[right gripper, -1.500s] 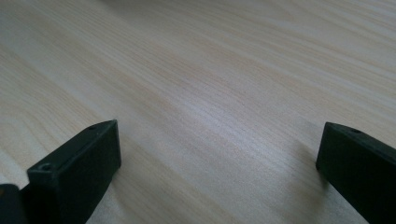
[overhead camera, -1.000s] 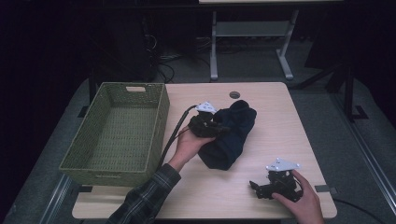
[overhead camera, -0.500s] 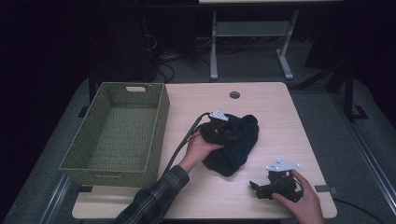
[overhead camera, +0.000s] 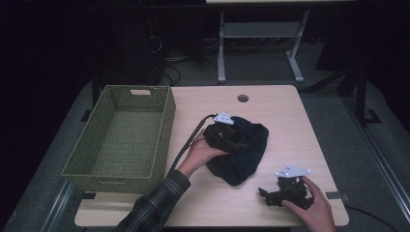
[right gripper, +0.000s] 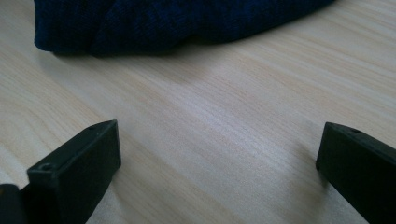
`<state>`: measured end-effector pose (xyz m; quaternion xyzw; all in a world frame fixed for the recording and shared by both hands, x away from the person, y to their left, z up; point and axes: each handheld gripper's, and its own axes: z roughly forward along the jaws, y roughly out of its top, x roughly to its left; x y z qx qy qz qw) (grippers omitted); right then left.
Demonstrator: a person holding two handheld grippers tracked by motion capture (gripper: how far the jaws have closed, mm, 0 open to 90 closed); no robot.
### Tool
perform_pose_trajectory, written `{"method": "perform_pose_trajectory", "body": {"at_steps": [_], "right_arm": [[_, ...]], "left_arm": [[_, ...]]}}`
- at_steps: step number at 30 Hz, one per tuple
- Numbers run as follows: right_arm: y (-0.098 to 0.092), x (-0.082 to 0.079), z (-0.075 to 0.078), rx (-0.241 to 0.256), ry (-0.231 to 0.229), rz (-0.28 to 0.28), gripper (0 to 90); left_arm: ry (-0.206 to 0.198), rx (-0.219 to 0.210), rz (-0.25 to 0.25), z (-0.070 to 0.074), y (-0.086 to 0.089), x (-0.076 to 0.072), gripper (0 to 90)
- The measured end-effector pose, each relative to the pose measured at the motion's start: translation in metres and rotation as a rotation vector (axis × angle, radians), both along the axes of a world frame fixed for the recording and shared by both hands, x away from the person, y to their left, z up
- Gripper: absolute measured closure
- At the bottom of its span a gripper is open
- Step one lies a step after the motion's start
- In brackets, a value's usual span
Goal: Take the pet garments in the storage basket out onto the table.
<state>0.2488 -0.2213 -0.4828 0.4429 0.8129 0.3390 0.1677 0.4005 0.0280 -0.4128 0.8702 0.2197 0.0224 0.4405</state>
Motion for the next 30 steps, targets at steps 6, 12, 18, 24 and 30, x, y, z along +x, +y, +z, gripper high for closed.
{"method": "perform_pose_trajectory", "body": {"at_steps": [6, 12, 18, 24, 30], "right_arm": [[0.000, 0.000, 0.000, 0.003, 0.006, -0.003, 0.0], [0.000, 0.000, 0.000, 0.000, 0.004, -0.002, 0.0], [0.000, 0.000, 0.000, 0.000, 0.004, -0.001, 0.0], [0.000, -0.001, 0.000, 0.000, 0.003, 0.000, 0.0], [0.000, -0.001, 0.000, 0.000, 0.003, 0.000, 0.0]], "left_arm": [[-0.014, 0.028, 0.015, 0.004, 0.006, -0.007, 13.3], [-0.021, 0.039, 0.043, 0.005, 0.017, -0.017, 13.2], [-0.032, 0.063, 0.067, 0.003, 0.032, -0.030, 13.2], [-0.041, 0.073, 0.094, 0.000, 0.045, -0.044, 13.3], [-0.043, 0.076, 0.114, -0.002, 0.056, -0.056, 13.3]]}}
